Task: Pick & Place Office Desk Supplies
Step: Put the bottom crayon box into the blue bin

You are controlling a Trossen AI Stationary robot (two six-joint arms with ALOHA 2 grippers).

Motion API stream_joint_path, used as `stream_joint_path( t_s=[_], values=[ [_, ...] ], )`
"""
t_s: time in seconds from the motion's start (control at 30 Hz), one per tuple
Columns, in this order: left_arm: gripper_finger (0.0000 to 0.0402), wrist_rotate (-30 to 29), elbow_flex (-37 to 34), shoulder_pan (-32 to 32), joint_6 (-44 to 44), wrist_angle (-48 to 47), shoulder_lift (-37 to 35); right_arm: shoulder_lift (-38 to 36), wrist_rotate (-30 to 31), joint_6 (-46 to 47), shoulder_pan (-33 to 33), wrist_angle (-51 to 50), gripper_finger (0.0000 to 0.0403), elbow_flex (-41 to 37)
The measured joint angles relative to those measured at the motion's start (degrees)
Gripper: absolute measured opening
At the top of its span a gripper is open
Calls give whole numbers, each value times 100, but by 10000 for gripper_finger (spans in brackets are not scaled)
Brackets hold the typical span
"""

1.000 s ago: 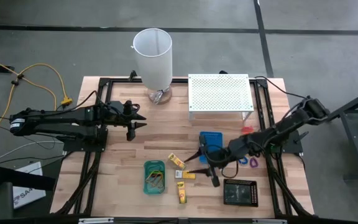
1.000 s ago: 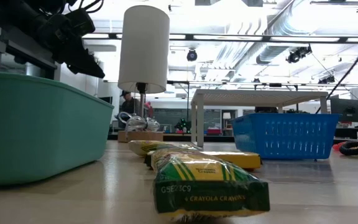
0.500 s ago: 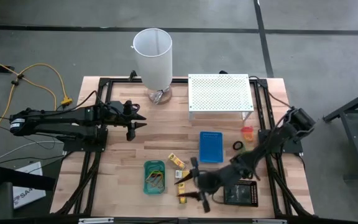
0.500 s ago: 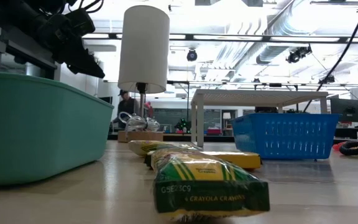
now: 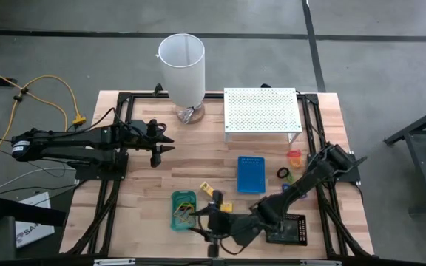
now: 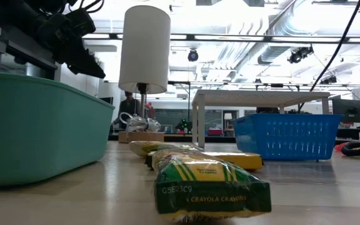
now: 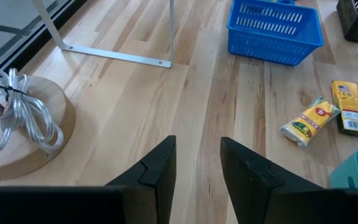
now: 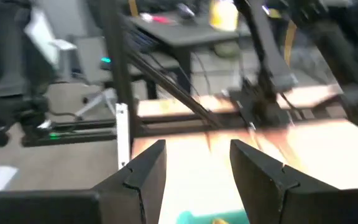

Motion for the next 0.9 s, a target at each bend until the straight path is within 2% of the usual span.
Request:
stream_joint_path(
  t_s=[0.1, 0.23, 0.4, 0.7, 0.8, 0.9],
  values=[
    [119, -3, 0, 0, 0, 0, 0, -2, 214, 1057, -40, -710, 166, 90],
    [119, -9, 0, -2, 0, 0, 0, 9, -7, 2754, -156, -1828, 166, 85],
    [119, -13, 0, 0, 0, 0, 0, 9, -1092, 4192, -369, -2765, 166, 85],
    [119, -36, 0, 0, 0, 0, 0, 7, -3361, 5515, -778, -3425, 166, 83],
    [119, -35, 0, 0, 0, 0, 0, 7, -3857, 5929, -862, -3771, 166, 83],
    [119, -35, 0, -2, 0, 0, 0, 22, -4080, 6333, -900, -4035, 166, 83]
  ],
)
